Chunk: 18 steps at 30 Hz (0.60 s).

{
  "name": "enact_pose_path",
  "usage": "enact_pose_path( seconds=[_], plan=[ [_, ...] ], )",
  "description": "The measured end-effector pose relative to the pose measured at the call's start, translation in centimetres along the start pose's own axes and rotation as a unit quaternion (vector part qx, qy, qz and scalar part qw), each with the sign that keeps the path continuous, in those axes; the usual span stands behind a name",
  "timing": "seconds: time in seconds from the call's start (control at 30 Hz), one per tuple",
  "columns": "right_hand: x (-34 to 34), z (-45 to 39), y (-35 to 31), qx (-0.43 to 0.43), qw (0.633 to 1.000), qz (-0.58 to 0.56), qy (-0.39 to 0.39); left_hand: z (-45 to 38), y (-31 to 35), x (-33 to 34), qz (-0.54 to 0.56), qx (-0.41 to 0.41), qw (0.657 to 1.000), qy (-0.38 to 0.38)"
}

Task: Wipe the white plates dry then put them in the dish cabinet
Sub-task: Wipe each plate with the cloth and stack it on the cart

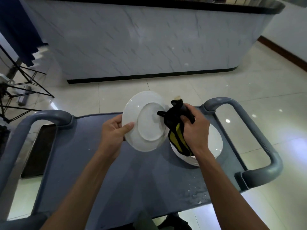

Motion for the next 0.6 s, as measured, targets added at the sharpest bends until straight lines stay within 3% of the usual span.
enact_pose_path(
  seconds=[0.13,0.23,0.33,0.47,0.6],
  plan=[
    [-4.1,-0.2,1.7,0.007,0.999,0.018,0.034,-0.8,1.5,4.5,-0.136,0.083,0.987,0.018],
    [-7.2,-0.3,3.0,0.013,0.998,0.025,0.061,-1.0,1.9,9.1,-0.323,0.181,0.928,0.044],
    [-9.7,-0.4,4.5,0.021,0.997,0.031,0.073,-0.5,1.0,13.7,-0.435,0.256,0.863,0.024],
    [-12.7,-0.4,6.2,0.025,0.995,0.028,0.088,0.4,-0.8,18.4,-0.524,0.332,0.784,0.030],
    [-14.9,-0.4,7.9,0.026,0.996,0.029,0.080,0.4,-2.6,21.3,-0.546,0.333,0.768,0.042]
  ],
)
Point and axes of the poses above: each hand's wrist, its own z-axis away from the middle knuckle, its own x-axis out of the palm, y = z × x, the point moved 7 cm from there along -z, towards the middle knuckle, and after that the axes turned 13 degrees about -x, right-handed, at the moved point
